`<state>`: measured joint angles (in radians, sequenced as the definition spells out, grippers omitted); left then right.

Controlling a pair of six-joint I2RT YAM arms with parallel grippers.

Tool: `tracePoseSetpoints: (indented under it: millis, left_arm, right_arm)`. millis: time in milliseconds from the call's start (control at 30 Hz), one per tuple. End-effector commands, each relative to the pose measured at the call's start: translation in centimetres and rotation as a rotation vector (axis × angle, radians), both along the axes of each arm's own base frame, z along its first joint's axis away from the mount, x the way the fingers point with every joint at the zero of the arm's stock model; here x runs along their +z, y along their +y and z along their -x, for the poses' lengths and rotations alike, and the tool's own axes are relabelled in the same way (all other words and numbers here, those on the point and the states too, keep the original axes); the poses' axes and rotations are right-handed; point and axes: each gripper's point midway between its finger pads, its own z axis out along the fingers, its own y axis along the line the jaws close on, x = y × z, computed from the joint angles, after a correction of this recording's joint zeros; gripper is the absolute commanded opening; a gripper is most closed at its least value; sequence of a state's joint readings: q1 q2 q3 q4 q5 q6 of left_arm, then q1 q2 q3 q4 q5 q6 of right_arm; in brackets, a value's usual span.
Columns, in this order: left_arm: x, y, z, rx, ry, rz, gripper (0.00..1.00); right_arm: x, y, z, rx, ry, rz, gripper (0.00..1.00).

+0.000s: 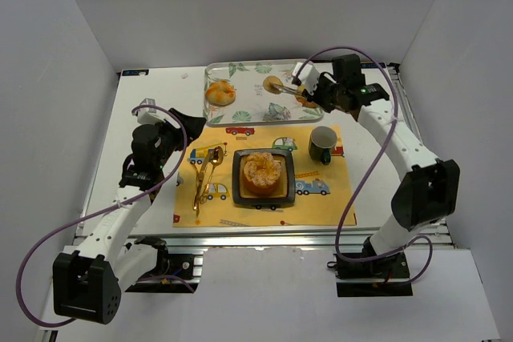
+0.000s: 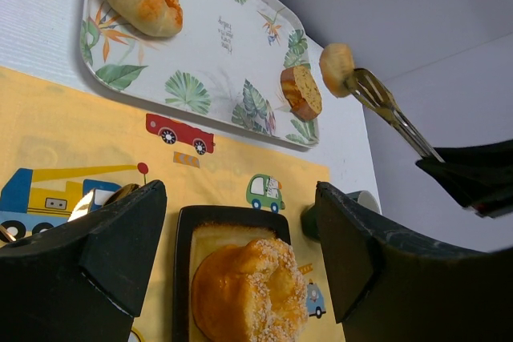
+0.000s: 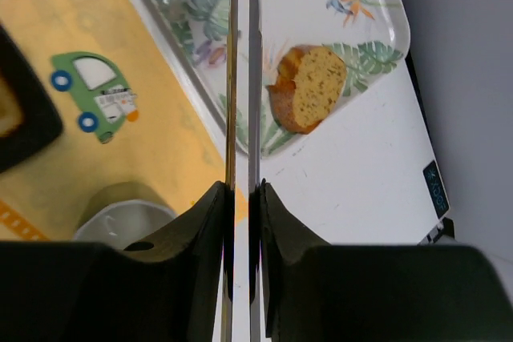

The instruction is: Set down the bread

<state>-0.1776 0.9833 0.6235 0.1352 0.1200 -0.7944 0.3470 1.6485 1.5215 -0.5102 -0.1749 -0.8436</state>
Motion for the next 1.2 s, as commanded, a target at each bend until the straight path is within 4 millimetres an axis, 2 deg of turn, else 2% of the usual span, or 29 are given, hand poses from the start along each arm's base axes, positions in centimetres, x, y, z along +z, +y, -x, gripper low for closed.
tracePoseSetpoints:
  millis: [0,167,333,433,567,600,667,800,1167]
  left_arm:
    - [2.2,0.0,0.0,-0.006,-0.051,0.001,0.84]
    - [2.2,0.1,0.1,-0.003,-0.052,-0.001,0.84]
    - [2.0,0.0,0.3,-0.007,-0.048,0.002,0.84]
    - [1.8,0.0,0.3,-0.01,-0.045,0.002,0.84]
    - [1.8,-0.2,0.1,-0.015,-0.044,0.005,0.84]
    - [1.7,-0.2,0.1,-0.016,-0.044,0.006,0.84]
    - [1.7,-0.3,0.1,-0.02,-0.045,0.009,0.84]
    - [1.7,-0.3,0.1,-0.021,-0.044,0.012,0.84]
    - [1.8,-0.1,0.6,-0.012,-0.046,0.014,0.84]
  right_arm:
    - [0.8,1.1,3.7,0.086,0.075,-0.087,0.0]
    - [0.0,0.8,8.4,0.135,0.191,-0.108,0.0]
    - [0.1,0.3,12.0,0.107,0.25,-0.163,0.0]
    - [-0.7,0.3,14.9,0.07,0.349,-0.225,0.0]
    - [-0.9,-0.1,16.7,0.017,0.386,-0.27,0.0]
    - [-1.7,-0.3,17.3,0.003,0.413,-0.268,0.0]
    - [-1.9,-0.6,17.8,-0.037,0.423,-0.283,0.0]
    - [-3.7,-1.3,18.5,-0.117,0.48,-0.29,0.0]
    - [-5.2,-1.3,19.1,-0.209,0.647,-0.369,0.0]
